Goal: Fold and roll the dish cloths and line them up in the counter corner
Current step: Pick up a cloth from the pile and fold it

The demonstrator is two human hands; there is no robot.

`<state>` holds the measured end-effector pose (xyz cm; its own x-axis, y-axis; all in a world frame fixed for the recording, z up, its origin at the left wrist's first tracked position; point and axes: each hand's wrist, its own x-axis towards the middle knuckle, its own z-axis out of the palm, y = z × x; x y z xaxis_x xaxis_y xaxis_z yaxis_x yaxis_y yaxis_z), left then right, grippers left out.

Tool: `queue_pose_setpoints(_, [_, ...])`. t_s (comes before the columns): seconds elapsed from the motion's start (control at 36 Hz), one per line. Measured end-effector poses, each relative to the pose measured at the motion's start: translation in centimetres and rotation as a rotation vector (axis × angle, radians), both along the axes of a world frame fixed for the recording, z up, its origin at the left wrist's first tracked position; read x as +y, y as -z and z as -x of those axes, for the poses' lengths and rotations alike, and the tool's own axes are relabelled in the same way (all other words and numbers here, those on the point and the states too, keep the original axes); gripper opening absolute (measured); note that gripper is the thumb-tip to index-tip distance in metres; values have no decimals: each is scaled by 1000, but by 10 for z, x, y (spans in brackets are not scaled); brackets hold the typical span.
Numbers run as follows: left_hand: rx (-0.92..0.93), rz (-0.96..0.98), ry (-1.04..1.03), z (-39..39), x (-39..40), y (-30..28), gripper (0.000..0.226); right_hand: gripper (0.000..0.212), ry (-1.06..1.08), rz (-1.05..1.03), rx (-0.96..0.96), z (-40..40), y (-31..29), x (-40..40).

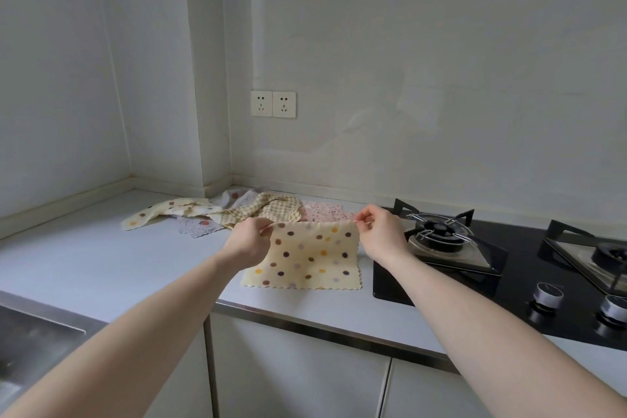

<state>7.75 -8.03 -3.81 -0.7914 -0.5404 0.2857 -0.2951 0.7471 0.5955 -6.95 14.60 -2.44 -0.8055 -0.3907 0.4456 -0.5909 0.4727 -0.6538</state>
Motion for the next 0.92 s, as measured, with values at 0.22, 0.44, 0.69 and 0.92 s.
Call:
queue_pose_setpoints(0.22, [-112, 240, 169, -11, -5, 27, 41, 26, -164, -352, 20, -20, 27, 12])
queue_pose_setpoints(0.44, [-129, 299, 295, -33, -4, 51, 44, 18, -175, -445, 28, -25, 48, 28])
queue_pose_setpoints(0.69, [41, 405, 277, -55, 1, 62, 31, 15, -172, -399, 128, -26, 66, 40])
queue_pose_setpoints(0.92, [10, 421, 313, -67, 6, 70, 31, 23, -143, -330, 15, -31, 77, 47])
